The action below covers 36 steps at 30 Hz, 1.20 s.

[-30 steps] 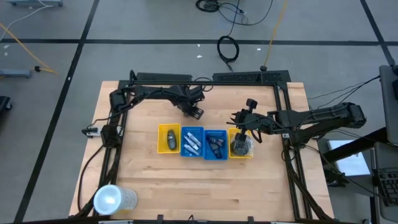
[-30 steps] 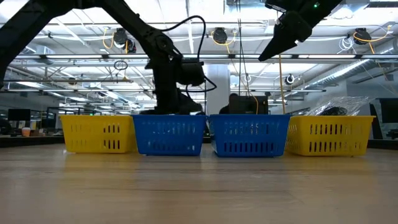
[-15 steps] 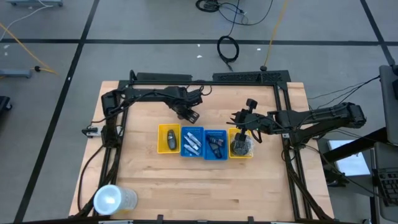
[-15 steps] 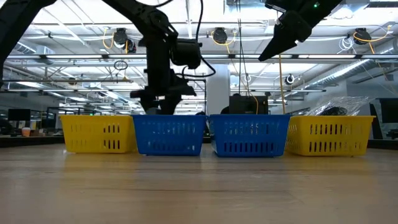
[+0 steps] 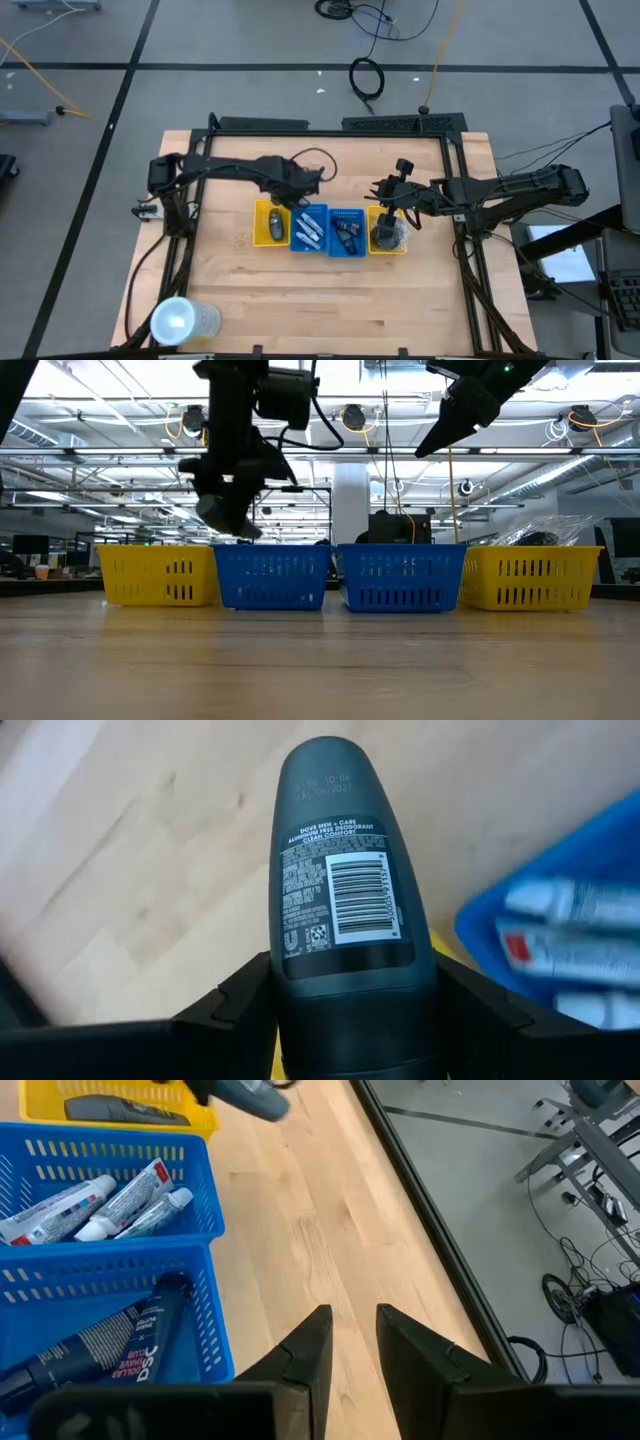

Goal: Pick & Place Travel size toiletries
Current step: Put the black deodorant into the left yellow basket

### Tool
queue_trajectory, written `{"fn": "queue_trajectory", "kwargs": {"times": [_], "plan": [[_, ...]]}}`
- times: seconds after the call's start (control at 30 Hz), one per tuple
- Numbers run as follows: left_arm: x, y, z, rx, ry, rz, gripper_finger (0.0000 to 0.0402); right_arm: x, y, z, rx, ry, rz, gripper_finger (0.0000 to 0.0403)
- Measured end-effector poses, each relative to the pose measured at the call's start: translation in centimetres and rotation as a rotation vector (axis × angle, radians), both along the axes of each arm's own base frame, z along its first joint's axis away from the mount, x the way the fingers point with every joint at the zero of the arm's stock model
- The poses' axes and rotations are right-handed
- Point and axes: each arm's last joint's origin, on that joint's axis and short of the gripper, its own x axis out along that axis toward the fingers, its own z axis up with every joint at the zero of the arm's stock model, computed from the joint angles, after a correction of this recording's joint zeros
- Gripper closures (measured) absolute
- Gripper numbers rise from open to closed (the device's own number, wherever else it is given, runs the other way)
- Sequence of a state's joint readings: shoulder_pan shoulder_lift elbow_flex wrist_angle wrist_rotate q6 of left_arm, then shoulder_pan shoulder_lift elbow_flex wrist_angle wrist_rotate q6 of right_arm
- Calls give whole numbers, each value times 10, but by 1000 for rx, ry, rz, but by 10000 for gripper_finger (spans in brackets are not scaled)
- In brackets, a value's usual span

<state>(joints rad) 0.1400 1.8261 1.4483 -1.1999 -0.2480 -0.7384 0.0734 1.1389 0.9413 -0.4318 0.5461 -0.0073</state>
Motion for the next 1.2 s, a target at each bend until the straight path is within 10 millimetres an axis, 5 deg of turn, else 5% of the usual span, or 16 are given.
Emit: {"fn": "queue_trajectory", "kwargs": {"times": [0.63,0.87,1.2], "plan": [[-15,-94,-6,74,39,52,202,0,0,0,2,-7,-1,330],[-33,-99,-36,39,132,119,202,1,0,1,3,-12,-1,330],[-31,-86,-44,32,105,140,202,2,0,2,2,-32,2,330]]}}
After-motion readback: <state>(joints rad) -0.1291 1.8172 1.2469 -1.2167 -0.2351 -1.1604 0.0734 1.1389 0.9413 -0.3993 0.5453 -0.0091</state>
